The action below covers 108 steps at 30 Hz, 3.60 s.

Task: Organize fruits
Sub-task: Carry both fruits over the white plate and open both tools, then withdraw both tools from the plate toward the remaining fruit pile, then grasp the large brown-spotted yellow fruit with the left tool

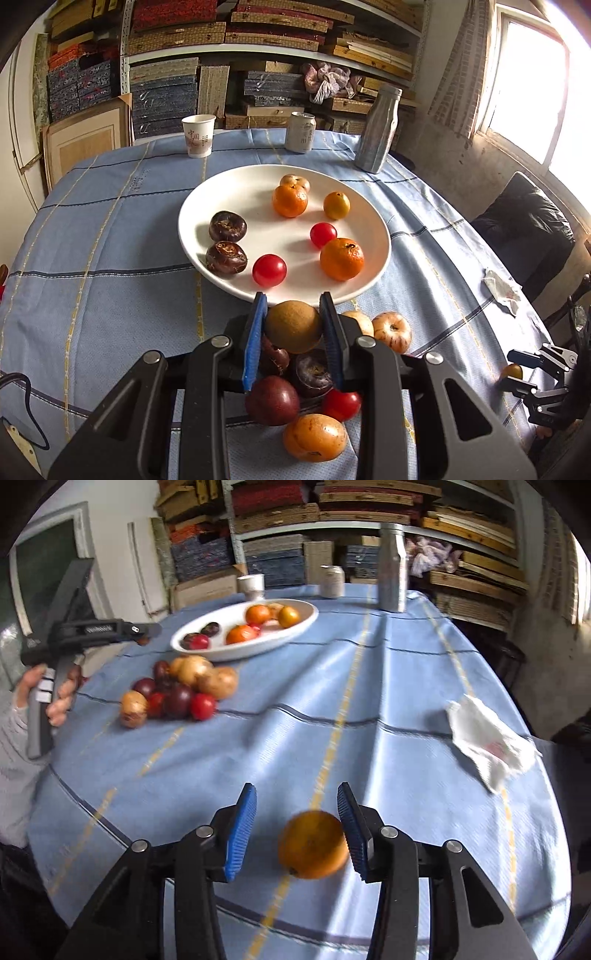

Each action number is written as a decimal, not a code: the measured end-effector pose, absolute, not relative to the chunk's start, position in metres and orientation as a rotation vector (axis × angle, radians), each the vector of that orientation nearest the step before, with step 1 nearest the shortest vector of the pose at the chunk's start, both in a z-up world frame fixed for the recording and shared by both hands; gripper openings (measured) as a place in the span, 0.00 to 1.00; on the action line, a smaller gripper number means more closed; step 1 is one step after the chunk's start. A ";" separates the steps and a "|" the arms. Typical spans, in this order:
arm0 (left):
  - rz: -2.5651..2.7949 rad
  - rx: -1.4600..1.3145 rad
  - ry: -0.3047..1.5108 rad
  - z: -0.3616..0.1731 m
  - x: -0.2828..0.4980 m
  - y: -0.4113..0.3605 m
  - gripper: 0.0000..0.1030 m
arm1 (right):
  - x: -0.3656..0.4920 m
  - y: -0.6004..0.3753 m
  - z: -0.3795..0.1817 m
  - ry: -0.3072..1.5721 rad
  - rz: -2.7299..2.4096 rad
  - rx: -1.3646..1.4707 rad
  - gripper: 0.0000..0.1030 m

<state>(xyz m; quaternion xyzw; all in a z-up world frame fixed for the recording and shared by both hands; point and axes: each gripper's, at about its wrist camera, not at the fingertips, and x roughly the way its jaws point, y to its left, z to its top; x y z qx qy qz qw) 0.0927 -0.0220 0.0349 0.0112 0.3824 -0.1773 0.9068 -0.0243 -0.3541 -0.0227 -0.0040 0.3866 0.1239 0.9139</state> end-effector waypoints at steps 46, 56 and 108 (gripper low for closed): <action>-0.355 -0.093 0.921 -0.002 0.244 -0.039 0.47 | 0.195 -0.272 0.028 0.637 0.295 0.137 0.57; -0.243 -0.062 0.790 0.030 0.137 0.007 0.82 | 0.097 -0.284 0.050 0.456 0.312 0.158 0.79; -0.242 0.098 0.823 -0.011 -0.001 0.032 0.70 | 0.054 -0.303 0.013 0.517 0.284 0.284 0.95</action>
